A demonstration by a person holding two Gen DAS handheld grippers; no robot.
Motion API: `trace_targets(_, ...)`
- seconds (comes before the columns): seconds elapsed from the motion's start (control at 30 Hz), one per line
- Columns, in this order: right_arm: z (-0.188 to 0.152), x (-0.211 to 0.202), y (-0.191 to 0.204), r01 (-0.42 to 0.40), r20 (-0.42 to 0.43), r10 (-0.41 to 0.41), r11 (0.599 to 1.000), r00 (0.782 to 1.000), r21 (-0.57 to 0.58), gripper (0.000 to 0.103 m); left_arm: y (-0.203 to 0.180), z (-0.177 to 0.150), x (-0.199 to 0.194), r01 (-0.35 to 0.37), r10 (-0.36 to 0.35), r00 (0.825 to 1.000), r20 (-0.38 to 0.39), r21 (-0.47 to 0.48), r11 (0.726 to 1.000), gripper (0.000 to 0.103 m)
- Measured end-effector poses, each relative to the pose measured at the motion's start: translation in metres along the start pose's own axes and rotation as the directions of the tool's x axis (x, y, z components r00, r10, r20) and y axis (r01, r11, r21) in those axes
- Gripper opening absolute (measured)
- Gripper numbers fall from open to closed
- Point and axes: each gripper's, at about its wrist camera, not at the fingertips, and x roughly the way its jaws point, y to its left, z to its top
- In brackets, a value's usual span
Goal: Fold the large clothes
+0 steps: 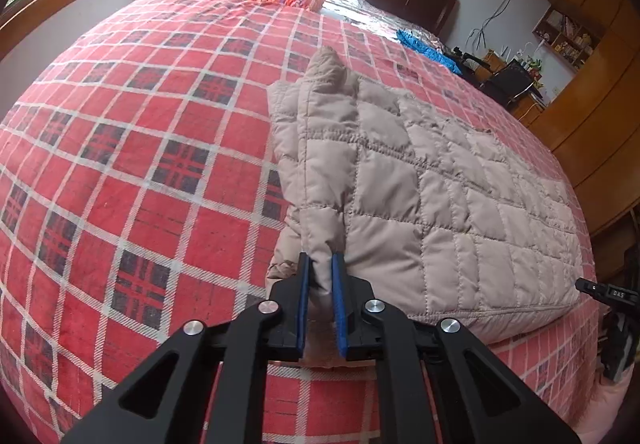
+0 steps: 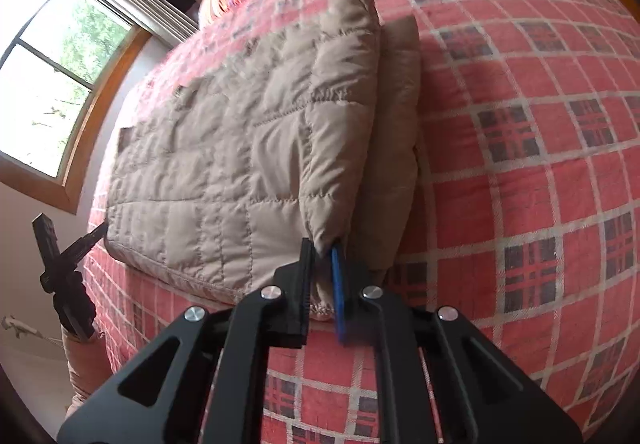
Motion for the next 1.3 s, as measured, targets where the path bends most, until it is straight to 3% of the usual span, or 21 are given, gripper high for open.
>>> trace_targets(0.33, 0.001, 0.024, -0.005, 0.044, -0.04, -0.044, 0.999, 0.998, -0.003, 0.01, -0.007, -0.011, 0.021, -0.081, 0.082, 0.997, -0.009, 0.07, 0.994, 0.014)
trace_targets(0.4, 0.001, 0.021, 0.0, 0.045, -0.03, -0.046, 0.999, 0.998, -0.017, 0.016, -0.007, -0.008, 0.016, -0.08, 0.081, 0.997, -0.013, 0.065, 0.995, 0.019)
trace_targets(0.43, 0.002, 0.017, 0.003, 0.046, -0.022, -0.046, 0.999, 0.999, -0.023, 0.018, -0.005, -0.006, 0.012, -0.078, 0.078, 0.997, -0.013, 0.051, 0.996, 0.028)
trace_targets(0.47, 0.002, 0.01, 0.003, 0.031, -0.004, -0.031, 0.999, 0.999, -0.022, 0.033, -0.003, -0.003, 0.007, -0.062, 0.062, 0.998, -0.006, 0.041, 0.997, 0.04)
trace_targets(0.5, 0.002, 0.003, 0.002, 0.018, 0.018, -0.018, 1.0, 1.0, -0.015, 0.059, 0.0, 0.0, 0.002, -0.038, 0.038, 0.999, 0.001, 0.037, 0.999, 0.047)
trace_targets(0.53, 0.003, -0.005, 0.0, 0.008, 0.054, -0.007, 1.0, 0.999, -0.007, 0.07, 0.003, 0.003, -0.003, -0.018, 0.017, 1.0, 0.011, 0.032, 0.999, 0.056)
trace_targets(0.57, 0.005, -0.01, -0.001, 0.007, 0.081, -0.007, 1.0, 0.997, -0.005, 0.074, 0.007, 0.008, -0.007, -0.016, 0.016, 0.999, 0.029, 0.021, 1.0, 0.058)
trace_targets(0.63, 0.013, -0.02, -0.006, -0.008, 0.118, 0.007, 1.0, 0.993, 0.009, 0.074, 0.014, 0.018, -0.011, -0.018, 0.018, 0.999, 0.047, -0.003, 1.0, 0.06)
trace_targets(0.73, 0.028, -0.02, -0.018, -0.074, 0.113, 0.067, 0.996, 0.991, 0.059, 0.075, 0.023, 0.034, -0.004, 0.034, -0.033, 0.999, 0.028, -0.038, 0.999, 0.062)
trace_targets(0.93, 0.052, 0.009, -0.034, -0.08, 0.067, 0.072, 0.99, 0.995, 0.116, 0.076, 0.036, 0.059, 0.025, 0.061, -0.063, 0.998, -0.014, -0.083, 0.995, 0.064)
trace_targets(1.3, 0.06, 0.041, -0.054, -0.179, 0.038, 0.175, 0.97, 0.984, 0.164, 0.078, 0.033, 0.077, 0.068, 0.192, -0.201, 0.977, -0.066, -0.123, 0.974, 0.07)
